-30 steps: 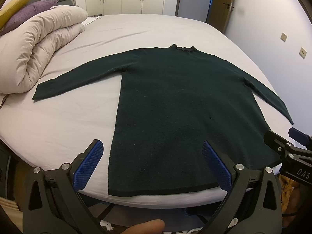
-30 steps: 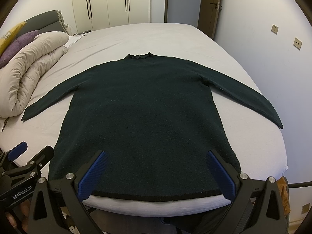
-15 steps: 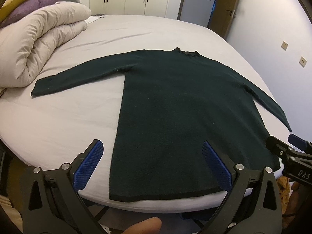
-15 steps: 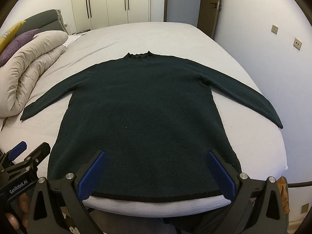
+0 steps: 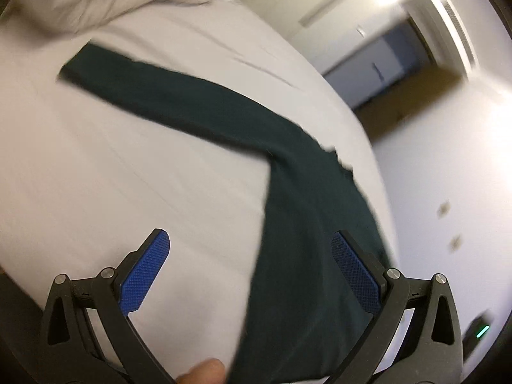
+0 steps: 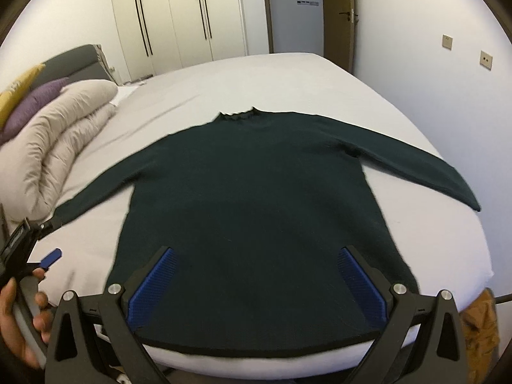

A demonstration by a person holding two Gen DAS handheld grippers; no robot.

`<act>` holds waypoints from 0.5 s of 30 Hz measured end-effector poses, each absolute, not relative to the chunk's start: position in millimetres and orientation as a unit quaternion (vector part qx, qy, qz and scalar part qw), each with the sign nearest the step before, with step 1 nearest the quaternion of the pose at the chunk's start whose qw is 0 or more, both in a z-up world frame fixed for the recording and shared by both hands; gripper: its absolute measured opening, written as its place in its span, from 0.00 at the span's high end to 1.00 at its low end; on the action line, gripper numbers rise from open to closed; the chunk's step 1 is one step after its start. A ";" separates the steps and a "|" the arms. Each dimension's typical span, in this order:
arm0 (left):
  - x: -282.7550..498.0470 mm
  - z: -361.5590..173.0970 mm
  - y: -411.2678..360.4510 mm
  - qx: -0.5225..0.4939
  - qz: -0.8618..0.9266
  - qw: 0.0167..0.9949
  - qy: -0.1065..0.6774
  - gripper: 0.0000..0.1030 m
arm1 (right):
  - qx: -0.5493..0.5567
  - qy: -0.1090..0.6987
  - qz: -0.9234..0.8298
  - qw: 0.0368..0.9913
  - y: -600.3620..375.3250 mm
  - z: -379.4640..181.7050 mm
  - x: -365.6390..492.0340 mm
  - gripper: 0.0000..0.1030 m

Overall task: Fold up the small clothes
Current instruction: 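Grasp the sweater sleeve with the left tool and lift it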

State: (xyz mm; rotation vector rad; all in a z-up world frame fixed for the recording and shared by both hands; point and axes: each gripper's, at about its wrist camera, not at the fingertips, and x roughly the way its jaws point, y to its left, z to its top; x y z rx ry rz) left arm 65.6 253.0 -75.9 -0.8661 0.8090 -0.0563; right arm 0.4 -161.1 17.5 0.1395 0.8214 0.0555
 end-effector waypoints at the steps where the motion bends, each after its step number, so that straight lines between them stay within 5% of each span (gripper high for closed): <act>1: 69.7 -84.5 276.6 -0.454 -0.024 0.812 0.367 0.00 | 0.069 0.398 0.030 0.914 -157.8 17.5 2.4 0.00; 8: 87.9 -141.8 400.3 -0.638 0.055 0.721 0.266 0.00 | 0.076 0.400 0.056 0.911 -132.8 11.5 24.1 0.00; 15: 123.3 -161.1 433.3 -0.675 0.084 0.694 0.237 0.01 | 0.077 0.421 0.064 0.901 -111.7 -0.5 50.2 0.00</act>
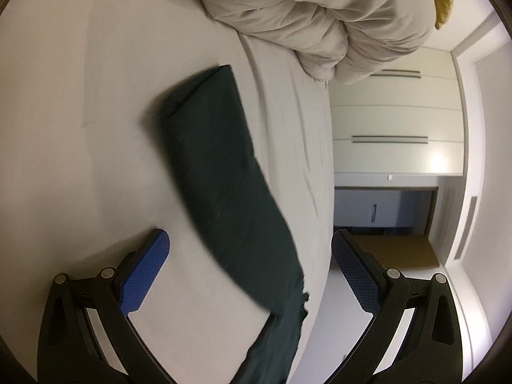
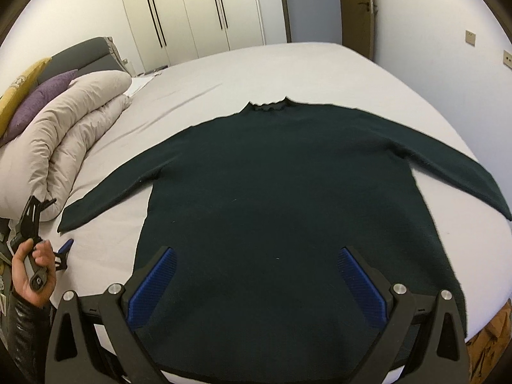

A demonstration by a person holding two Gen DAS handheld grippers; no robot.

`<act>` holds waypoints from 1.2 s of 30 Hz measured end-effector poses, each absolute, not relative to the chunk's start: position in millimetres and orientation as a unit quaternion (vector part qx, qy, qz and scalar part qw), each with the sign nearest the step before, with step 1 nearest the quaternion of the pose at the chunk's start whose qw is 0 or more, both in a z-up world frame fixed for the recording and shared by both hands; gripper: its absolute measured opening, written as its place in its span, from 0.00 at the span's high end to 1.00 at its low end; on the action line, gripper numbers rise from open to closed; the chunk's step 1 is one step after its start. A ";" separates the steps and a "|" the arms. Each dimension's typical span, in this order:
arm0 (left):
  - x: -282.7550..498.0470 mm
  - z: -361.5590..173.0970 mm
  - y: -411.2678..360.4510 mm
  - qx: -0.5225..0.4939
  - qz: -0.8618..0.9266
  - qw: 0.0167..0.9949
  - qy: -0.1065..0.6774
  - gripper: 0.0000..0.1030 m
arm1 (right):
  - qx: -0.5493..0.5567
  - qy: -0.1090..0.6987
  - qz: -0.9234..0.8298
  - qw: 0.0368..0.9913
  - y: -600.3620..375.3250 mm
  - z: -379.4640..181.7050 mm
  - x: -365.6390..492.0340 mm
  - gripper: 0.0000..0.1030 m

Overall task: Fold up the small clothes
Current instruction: 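Grasp the sweater sleeve with the left tool and lift it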

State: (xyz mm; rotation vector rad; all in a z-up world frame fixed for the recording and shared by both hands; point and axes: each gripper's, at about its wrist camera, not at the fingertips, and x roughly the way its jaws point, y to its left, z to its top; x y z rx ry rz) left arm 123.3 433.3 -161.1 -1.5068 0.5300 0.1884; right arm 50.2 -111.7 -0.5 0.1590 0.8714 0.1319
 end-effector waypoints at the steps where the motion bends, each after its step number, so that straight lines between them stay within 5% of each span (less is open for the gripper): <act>1: 130.7 -163.8 434.5 -0.678 0.086 0.692 0.232 0.01 | 0.078 0.424 0.066 0.900 -109.0 -2.5 53.3 0.00; 6: 147.5 -173.5 429.1 -0.688 0.087 0.688 0.213 0.05 | 0.075 0.431 0.072 0.896 -100.3 -10.9 62.3 0.00; 8: 150.8 -178.6 429.6 -0.701 0.083 0.678 0.206 0.17 | 0.076 0.432 0.072 0.896 -99.8 -13.3 64.6 0.00; 13: 153.7 -198.3 435.3 -0.722 0.088 0.661 0.185 0.69 | 0.087 0.427 0.068 0.897 -105.7 -17.2 67.7 0.00; 21: 182.8 -165.9 415.8 -0.638 0.102 0.729 0.224 0.86 | 0.116 0.429 0.066 0.893 -124.8 -27.4 75.8 0.08; 26: 261.3 -94.7 339.9 -0.488 0.052 0.826 0.278 0.87 | 0.145 0.428 0.055 0.891 -151.3 -35.9 80.8 0.11; 30: 313.0 -49.8 200.9 -0.234 -0.021 0.918 0.320 0.87 | 0.177 0.425 0.036 0.887 -181.9 -42.6 89.1 0.11; 33: 313.1 -78.8 86.1 -0.006 -0.080 0.930 0.360 0.87 | 0.192 0.426 0.027 0.884 -202.5 -46.4 100.1 0.11; 36: 292.9 -125.5 38.7 0.116 -0.082 0.916 0.374 0.89 | 0.209 0.432 0.042 0.877 -216.7 -49.5 119.7 0.15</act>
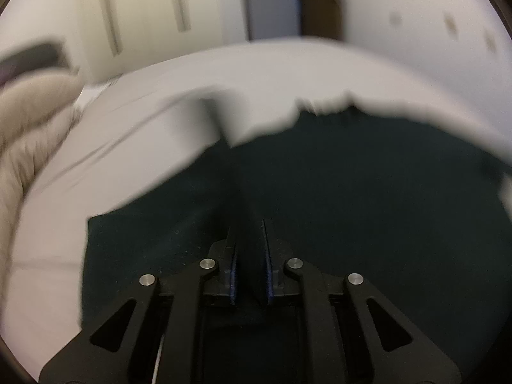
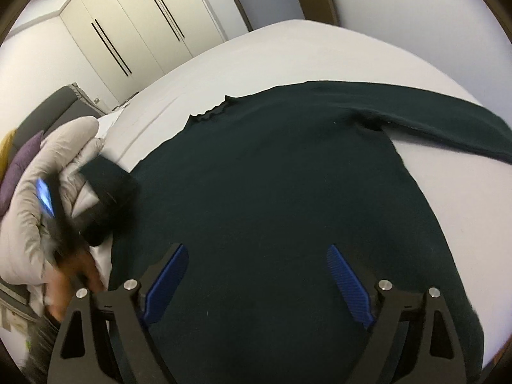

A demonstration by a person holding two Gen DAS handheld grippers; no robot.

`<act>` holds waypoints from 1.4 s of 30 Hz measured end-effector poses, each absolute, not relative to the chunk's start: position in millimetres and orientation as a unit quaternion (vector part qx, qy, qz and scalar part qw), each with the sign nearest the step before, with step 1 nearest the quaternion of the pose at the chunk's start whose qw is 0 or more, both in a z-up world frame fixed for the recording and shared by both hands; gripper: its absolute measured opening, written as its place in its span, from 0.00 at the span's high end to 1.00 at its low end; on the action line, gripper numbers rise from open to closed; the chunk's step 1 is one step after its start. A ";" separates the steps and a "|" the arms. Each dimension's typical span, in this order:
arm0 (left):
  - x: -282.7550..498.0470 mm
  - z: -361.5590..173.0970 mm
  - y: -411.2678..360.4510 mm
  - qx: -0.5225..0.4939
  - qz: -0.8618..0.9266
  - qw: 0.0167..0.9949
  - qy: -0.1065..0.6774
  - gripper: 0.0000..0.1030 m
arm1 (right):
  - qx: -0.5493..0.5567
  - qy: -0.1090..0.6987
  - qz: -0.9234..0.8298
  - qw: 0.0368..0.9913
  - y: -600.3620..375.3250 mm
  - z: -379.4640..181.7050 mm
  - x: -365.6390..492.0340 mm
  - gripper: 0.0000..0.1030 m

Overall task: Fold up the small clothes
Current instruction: 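Grasp the sweater sleeve with the left tool and lift it, then fold the held sleeve across the sweater body with the left tool and release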

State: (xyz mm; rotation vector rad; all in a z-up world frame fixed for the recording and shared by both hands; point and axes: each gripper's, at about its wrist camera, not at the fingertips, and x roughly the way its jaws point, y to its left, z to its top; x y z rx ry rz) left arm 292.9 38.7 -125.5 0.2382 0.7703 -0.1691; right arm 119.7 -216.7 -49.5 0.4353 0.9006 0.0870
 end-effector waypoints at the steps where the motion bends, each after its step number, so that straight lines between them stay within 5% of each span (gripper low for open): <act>1: 287.4 -136.2 33.0 0.135 -0.082 0.913 0.376 0.90 | 0.210 0.434 0.050 0.875 -219.3 -49.5 129.6 0.16; 19: 284.4 -127.4 50.5 0.081 -0.096 0.918 0.376 0.89 | 0.396 0.556 0.232 0.694 -107.9 -125.2 310.3 0.23; 23: 284.5 -124.3 54.0 0.066 -0.097 0.920 0.373 0.89 | 0.431 0.563 0.246 0.661 -97.1 -130.3 321.9 0.46; 28: 281.4 -122.5 59.2 0.055 -0.098 0.921 0.372 0.89 | 0.424 0.574 0.263 0.649 -74.6 -137.0 329.1 0.50; 32: 281.1 -120.3 65.9 0.043 -0.101 0.922 0.372 0.89 | 0.406 0.570 0.263 0.665 -74.4 -137.4 335.1 0.84; 42: 267.5 -91.8 88.5 -0.057 -0.164 0.924 0.341 0.88 | 0.318 0.525 0.249 0.750 -90.5 -94.6 345.3 0.91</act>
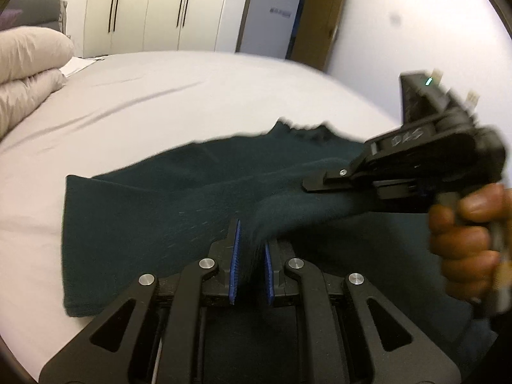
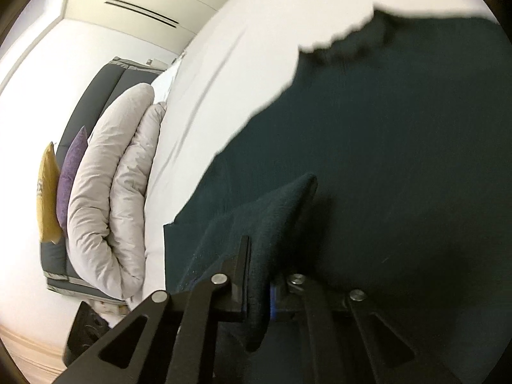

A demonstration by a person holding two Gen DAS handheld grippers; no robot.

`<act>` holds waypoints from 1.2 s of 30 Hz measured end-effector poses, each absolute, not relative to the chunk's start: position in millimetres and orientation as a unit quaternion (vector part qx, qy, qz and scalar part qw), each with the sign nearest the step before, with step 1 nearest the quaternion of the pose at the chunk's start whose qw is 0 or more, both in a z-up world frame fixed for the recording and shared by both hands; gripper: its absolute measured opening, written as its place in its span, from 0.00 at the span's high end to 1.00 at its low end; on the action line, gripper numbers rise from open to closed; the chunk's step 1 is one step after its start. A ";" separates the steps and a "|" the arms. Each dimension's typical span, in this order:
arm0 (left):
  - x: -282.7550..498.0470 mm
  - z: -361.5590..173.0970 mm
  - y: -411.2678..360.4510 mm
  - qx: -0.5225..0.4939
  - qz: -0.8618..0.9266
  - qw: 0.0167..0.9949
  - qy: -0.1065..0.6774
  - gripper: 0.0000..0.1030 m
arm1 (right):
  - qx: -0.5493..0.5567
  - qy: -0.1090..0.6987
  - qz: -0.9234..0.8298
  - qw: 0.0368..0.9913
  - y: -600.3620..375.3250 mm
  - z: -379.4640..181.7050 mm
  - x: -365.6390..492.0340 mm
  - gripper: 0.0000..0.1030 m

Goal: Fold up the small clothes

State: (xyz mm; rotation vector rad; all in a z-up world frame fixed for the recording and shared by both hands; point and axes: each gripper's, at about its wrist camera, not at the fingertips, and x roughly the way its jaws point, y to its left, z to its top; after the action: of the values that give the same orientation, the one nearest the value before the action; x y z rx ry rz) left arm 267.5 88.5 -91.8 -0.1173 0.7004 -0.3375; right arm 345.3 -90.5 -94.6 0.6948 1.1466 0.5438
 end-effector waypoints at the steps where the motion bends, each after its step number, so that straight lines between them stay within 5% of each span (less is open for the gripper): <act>1: 265.1 -86.6 92.4 -0.068 -0.171 0.925 0.334 0.88 | 0.308 0.520 0.244 0.759 -95.5 -89.3 346.6 0.91; 7: 263.2 -63.8 137.8 -0.125 -0.121 0.943 0.284 0.88 | 0.288 0.500 0.192 0.794 -150.9 -76.3 354.3 0.91; 18: 304.1 -87.8 193.7 -0.170 -0.049 0.919 0.352 0.88 | 0.300 0.506 0.114 0.801 -220.0 -103.1 347.3 0.91; 36: 316.2 -127.6 119.4 0.077 -0.033 0.907 0.413 0.87 | 0.347 0.517 0.106 0.775 -244.1 -122.9 350.6 0.90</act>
State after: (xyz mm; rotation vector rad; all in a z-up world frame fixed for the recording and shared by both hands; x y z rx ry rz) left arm 316.2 119.4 -127.6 0.1590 0.8523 -0.0677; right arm 350.6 -244.1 -122.9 0.7513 1.1186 0.2295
